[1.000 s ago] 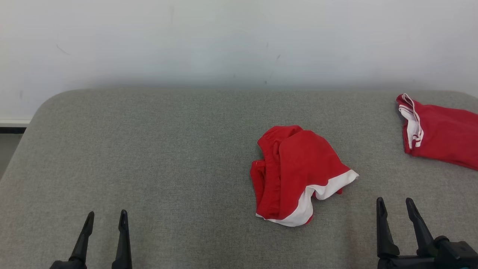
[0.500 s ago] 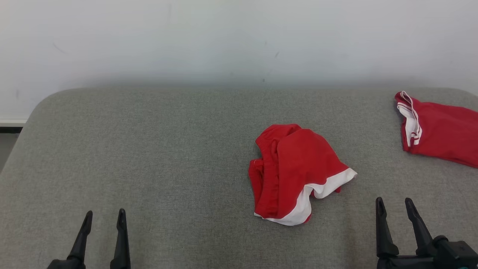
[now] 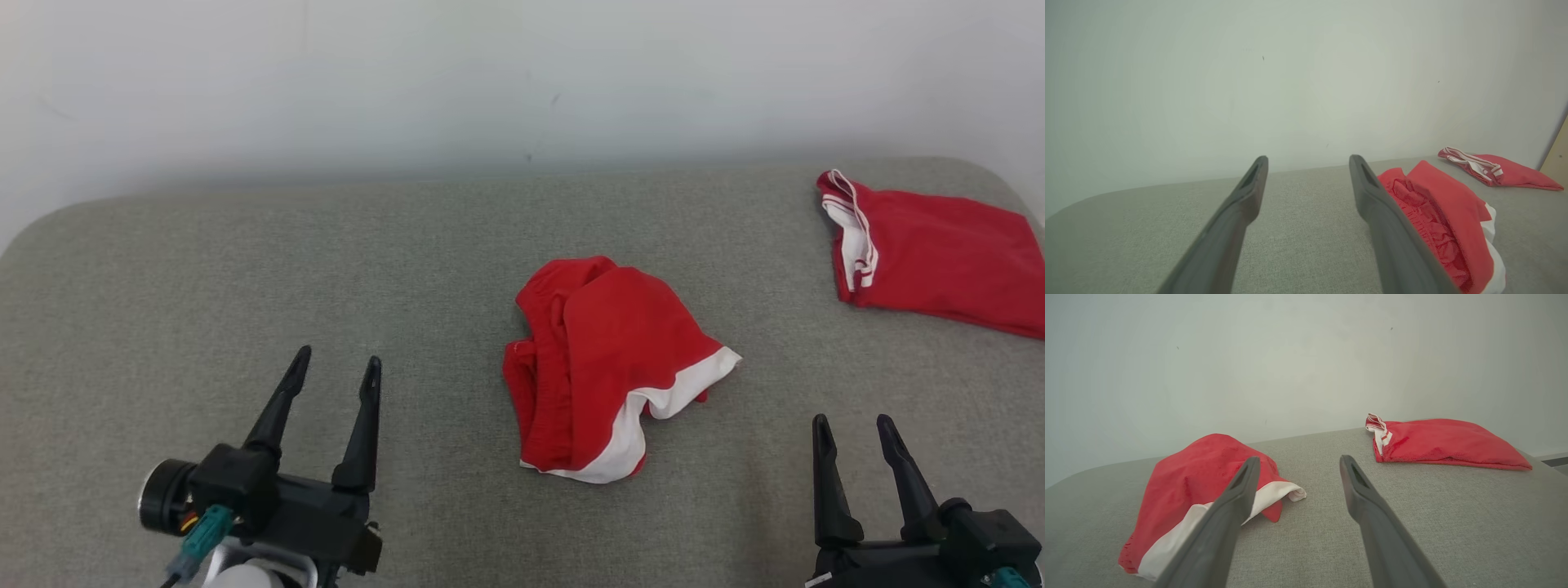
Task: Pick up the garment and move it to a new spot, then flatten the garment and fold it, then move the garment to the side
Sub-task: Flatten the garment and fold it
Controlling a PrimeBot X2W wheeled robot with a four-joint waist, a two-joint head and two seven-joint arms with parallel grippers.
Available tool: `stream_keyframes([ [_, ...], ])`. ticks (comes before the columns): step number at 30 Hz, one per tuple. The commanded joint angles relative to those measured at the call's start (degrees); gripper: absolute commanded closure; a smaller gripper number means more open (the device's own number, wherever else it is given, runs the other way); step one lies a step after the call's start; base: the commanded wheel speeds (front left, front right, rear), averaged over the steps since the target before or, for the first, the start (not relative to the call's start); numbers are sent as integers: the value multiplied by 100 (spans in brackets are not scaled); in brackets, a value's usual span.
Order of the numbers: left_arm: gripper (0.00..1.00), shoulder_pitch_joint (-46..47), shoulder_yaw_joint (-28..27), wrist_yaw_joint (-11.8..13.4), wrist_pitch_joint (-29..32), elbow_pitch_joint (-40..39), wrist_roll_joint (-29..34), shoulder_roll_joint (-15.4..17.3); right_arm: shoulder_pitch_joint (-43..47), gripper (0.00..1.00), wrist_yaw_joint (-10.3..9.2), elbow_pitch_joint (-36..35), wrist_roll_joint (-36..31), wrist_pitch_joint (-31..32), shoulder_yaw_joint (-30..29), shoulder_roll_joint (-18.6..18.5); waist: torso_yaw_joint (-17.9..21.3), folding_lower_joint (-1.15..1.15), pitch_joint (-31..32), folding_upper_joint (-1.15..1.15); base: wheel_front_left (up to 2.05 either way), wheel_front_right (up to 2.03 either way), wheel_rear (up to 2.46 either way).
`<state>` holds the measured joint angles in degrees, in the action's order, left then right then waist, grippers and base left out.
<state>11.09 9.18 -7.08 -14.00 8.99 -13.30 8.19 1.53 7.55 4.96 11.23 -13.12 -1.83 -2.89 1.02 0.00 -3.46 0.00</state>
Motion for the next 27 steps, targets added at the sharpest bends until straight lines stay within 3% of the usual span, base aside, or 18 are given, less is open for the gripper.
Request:
stream_keyframes([
  [1,0,191,161,-25,44,110,-34,50,-55,0,-14,20,36,-37,8,1,216,0,-122,0,0,0,0],
  [12,0,796,1348,-34,233,857,-395,310,-175,0,-14,147,155,-144,48,1,758,0,-439,0,0,0,0],
  [27,0,959,2327,-34,198,2030,-820,467,-321,0,-14,237,182,-203,78,1,948,0,-686,0,0,0,0],
])
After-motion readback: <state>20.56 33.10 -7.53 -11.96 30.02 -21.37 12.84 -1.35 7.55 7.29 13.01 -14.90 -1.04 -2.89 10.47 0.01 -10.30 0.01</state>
